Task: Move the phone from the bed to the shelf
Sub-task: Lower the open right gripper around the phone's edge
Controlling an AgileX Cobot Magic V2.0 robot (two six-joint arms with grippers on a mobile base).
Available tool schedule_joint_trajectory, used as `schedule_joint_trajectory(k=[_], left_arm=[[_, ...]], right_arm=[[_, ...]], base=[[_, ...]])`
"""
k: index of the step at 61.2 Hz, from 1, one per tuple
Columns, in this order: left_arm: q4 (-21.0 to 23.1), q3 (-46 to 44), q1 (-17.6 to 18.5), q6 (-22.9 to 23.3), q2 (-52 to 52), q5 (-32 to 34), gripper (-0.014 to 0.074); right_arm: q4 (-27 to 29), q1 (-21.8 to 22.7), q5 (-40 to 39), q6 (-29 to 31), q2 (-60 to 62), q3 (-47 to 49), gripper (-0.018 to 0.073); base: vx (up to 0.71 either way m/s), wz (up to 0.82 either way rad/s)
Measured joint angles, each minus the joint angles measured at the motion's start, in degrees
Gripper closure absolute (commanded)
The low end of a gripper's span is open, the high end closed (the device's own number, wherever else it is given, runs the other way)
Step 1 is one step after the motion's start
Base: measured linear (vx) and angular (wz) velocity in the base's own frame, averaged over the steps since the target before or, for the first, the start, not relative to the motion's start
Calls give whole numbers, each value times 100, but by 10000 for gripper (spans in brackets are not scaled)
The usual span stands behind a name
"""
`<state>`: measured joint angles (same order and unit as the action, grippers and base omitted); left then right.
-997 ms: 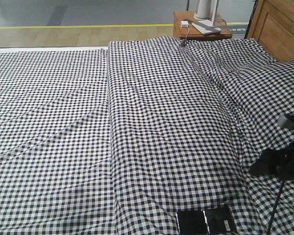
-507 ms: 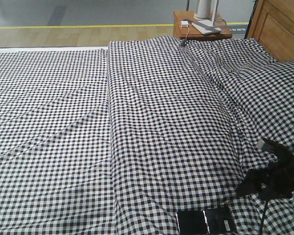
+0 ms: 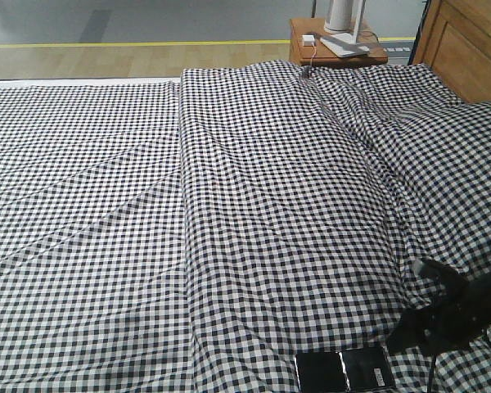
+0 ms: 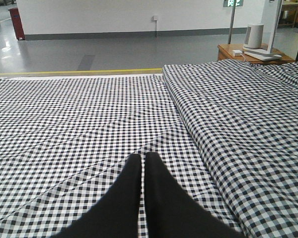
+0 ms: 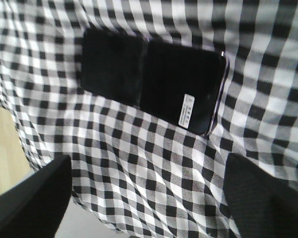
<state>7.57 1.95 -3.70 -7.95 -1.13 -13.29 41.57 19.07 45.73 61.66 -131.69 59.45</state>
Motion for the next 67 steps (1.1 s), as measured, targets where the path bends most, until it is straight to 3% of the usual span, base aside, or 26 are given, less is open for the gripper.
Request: schedule_joint_trajectory(k=[21,67], left_arm=[[0,0,0,0,0,0,596],[0,0,0,0,0,0,596]], right_arm=[[20,0,-216,375,-798,236,-22],[545,0,245,424,-1845,1294,-22]], base=[[0,0],[0,0]])
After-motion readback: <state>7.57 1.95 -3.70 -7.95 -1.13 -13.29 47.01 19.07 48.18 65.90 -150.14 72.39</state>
